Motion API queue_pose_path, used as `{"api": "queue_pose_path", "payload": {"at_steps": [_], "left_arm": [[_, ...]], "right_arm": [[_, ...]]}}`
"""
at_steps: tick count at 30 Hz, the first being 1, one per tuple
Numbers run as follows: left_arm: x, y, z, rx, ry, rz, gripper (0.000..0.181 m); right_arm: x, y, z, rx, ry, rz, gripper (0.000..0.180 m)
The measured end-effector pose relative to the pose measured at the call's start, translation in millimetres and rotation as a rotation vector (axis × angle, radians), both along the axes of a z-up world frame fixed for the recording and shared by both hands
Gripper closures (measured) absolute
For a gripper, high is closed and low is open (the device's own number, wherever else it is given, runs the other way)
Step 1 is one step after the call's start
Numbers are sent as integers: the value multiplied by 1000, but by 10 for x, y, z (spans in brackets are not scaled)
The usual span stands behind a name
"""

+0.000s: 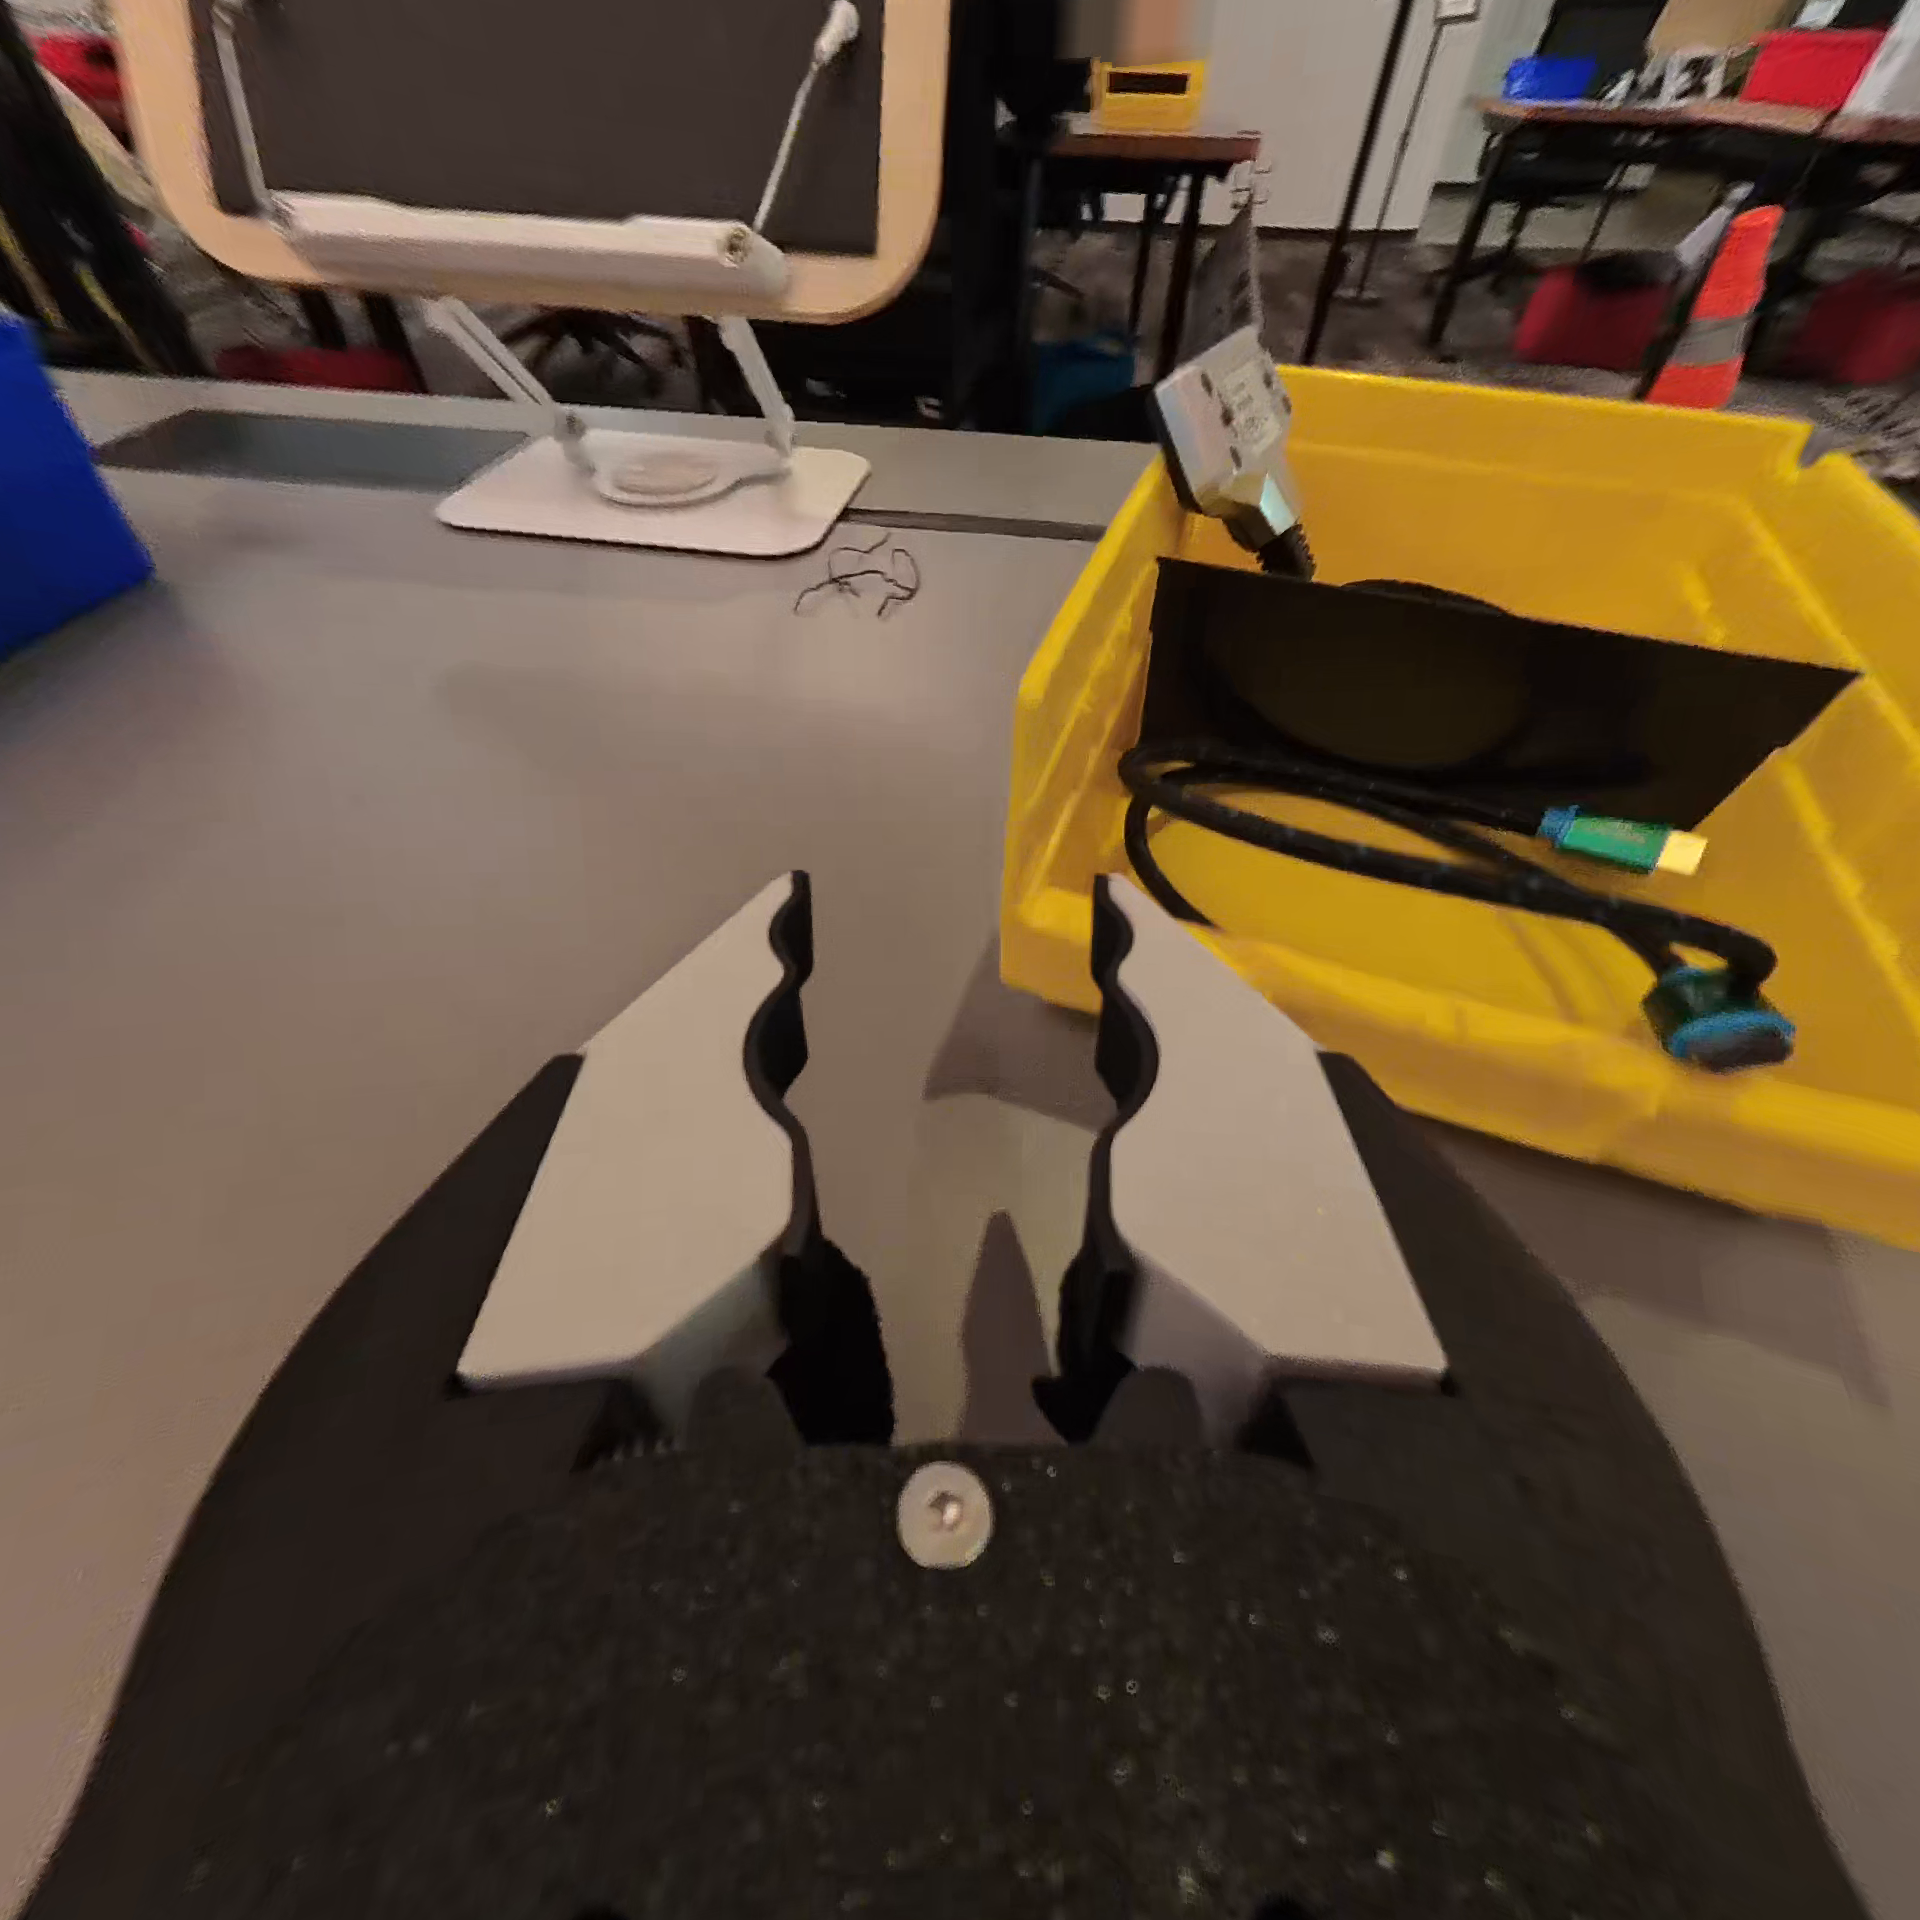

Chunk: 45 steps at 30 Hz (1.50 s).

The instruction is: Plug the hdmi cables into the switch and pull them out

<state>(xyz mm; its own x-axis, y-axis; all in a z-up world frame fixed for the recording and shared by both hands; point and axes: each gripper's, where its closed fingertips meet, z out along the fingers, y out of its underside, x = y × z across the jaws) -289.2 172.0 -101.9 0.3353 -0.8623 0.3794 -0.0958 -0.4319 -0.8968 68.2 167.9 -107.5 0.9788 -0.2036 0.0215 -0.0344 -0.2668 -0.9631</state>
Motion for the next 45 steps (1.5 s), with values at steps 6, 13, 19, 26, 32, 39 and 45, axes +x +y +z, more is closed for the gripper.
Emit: {"api": "queue_pose_path", "payload": {"at_steps": [6,13,19,26,32,39,45], "left_arm": [[22,-133,-38,22,40,-26,136],[-25,-183,-100,-24,54,-49,137],[1,-181,-96,-15,64,-48,138],[-30,-115,-157,-9,103,-25,137],[-141,69,-215,47,166,44,137],[-193,142,-271,41,198,69,137],[-124,73,-68,101,144,-55,141]], "right_arm": [[269,475,-226,-132,-49,-170,149],[194,152,-252,-174,-17,-85,172],[-103,105,-250,-188,-89,-4,171],[-308,-210,52,-62,-38,34,153],[-775,-507,-61,-66,121,253,147],[-889,-465,-143,-78,263,363,147],[-937,-472,-165,-92,255,386,148]]}}
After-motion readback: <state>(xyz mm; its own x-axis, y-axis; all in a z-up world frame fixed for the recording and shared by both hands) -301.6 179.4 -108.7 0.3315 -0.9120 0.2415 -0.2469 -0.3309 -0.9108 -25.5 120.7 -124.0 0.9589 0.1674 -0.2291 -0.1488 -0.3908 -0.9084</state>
